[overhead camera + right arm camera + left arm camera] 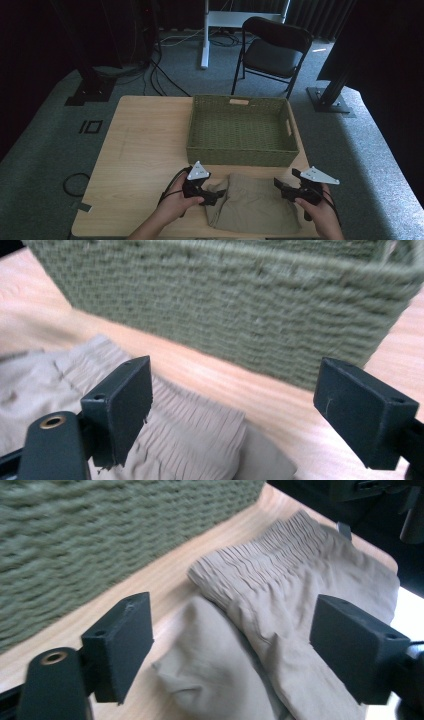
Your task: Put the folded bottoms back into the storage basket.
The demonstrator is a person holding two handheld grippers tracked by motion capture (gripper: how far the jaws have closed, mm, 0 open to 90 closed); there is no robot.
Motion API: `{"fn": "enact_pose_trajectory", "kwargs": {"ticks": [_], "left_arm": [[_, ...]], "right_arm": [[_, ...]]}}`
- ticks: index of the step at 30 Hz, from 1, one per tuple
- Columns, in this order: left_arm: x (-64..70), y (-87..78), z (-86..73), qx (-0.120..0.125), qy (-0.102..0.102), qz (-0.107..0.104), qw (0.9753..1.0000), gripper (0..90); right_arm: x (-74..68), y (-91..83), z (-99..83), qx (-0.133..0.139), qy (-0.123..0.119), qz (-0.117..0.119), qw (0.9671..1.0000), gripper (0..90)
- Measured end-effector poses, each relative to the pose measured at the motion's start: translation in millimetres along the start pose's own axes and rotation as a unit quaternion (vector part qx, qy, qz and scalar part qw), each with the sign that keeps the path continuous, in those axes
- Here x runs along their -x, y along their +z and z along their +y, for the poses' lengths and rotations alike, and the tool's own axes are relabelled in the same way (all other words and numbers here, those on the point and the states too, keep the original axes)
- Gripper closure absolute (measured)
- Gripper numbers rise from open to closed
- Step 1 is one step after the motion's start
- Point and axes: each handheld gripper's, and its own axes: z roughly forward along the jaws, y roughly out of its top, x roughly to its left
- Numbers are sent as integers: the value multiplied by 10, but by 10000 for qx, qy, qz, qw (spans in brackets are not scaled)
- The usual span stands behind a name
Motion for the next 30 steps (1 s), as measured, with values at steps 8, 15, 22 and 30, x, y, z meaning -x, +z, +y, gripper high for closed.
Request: {"fn": "enact_pose_trajectory", "kwargs": {"ticks": [8, 15, 22, 30], "left_arm": [[136, 178, -105, -356, -90, 25, 9993, 170], [212, 306, -203, -537, -292, 63, 9981, 170], [222, 449, -265, -733, -245, 207, 9968, 171], [220, 585, -315, -669, -117, 397, 9969, 170]], "right_arm": [[-74, 73, -183, -368, -102, 73, 9992, 137], [-86, 50, -389, -572, 24, -27, 9984, 137], [-108, 95, -491, -760, 7, -109, 9971, 138], [-124, 180, -556, -963, -114, -272, 9949, 138]]}}
